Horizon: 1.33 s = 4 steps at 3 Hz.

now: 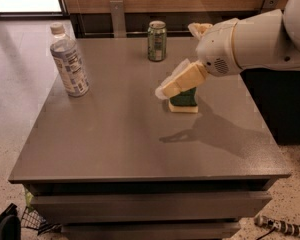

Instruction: Pick blue plastic bottle

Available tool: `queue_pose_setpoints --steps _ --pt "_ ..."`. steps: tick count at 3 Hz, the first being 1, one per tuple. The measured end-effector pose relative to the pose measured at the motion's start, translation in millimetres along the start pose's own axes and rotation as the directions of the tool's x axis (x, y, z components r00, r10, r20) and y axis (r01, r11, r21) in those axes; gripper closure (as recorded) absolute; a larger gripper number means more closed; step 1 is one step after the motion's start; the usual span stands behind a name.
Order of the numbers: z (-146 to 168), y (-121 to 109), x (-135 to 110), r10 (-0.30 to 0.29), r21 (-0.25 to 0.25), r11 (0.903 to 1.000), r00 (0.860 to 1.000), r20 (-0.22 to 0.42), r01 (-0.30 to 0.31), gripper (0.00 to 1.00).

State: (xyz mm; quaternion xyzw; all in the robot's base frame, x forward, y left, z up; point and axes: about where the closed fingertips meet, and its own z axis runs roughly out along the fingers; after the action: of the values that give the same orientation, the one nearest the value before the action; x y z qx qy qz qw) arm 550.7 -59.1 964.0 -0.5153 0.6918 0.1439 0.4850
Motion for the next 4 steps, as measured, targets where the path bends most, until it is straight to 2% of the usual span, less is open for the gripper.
queue_pose_setpoints --steps 1,2,4 --pt "15 3 -11 0.004 0.007 1.0000 0.996 0.085 -0.005 0.00" --pt "15 3 -11 0.004 0.007 1.0000 0.996 0.085 -0.005 0.00" --pt "74 20 -31 0.041 -0.082 0.9963 0.983 0.180 -0.026 0.00"
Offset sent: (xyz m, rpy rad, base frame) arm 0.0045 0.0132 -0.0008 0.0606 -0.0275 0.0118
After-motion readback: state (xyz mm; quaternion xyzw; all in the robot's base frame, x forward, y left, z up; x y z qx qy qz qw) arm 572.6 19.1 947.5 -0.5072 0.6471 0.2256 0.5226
